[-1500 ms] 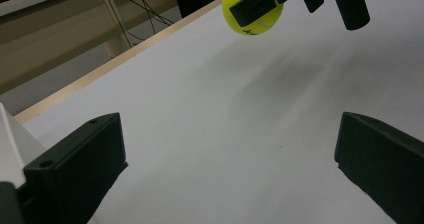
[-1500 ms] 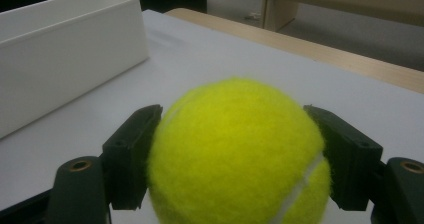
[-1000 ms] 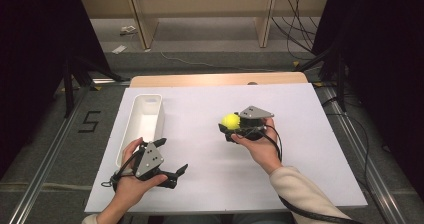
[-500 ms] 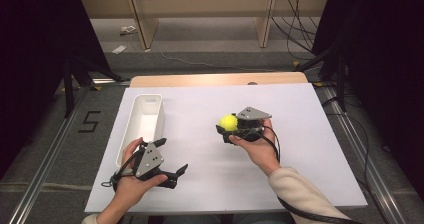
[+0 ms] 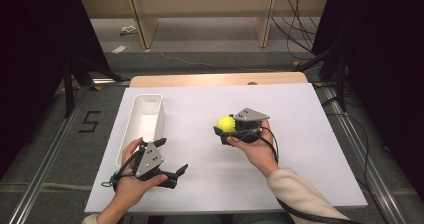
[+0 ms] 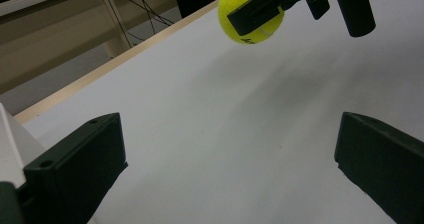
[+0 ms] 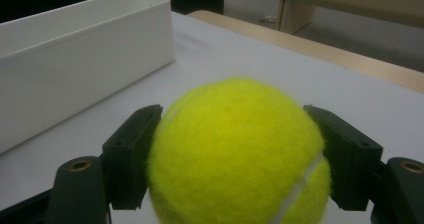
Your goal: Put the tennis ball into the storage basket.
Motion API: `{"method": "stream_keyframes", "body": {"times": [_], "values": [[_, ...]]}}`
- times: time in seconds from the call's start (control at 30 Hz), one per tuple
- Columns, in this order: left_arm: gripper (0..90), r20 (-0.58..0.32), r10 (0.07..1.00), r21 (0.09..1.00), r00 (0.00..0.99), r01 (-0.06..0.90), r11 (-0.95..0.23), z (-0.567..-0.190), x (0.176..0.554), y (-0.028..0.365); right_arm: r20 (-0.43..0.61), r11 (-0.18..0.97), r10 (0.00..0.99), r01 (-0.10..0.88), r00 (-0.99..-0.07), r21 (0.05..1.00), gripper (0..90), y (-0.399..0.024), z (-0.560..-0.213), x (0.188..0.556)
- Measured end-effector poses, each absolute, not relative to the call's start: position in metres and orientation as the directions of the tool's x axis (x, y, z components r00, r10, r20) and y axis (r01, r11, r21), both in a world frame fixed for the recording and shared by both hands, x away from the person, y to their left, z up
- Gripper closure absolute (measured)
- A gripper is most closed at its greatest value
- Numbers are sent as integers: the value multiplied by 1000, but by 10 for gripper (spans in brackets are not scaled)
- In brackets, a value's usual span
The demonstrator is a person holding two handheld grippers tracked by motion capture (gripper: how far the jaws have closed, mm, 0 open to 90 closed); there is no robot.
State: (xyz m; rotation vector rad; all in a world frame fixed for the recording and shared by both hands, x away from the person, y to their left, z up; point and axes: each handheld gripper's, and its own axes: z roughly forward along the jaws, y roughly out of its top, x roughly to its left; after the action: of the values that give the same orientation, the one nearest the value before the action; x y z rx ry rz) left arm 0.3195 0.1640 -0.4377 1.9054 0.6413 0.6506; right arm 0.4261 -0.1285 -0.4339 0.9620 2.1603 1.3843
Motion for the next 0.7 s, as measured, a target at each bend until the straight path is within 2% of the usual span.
{"method": "stream_keyframes", "body": {"times": [0.7], "values": [[0,163,677,914,718,149,-378,-438,320,163,34,283,711,330,-702,900,273,-120,-435,421]]}}
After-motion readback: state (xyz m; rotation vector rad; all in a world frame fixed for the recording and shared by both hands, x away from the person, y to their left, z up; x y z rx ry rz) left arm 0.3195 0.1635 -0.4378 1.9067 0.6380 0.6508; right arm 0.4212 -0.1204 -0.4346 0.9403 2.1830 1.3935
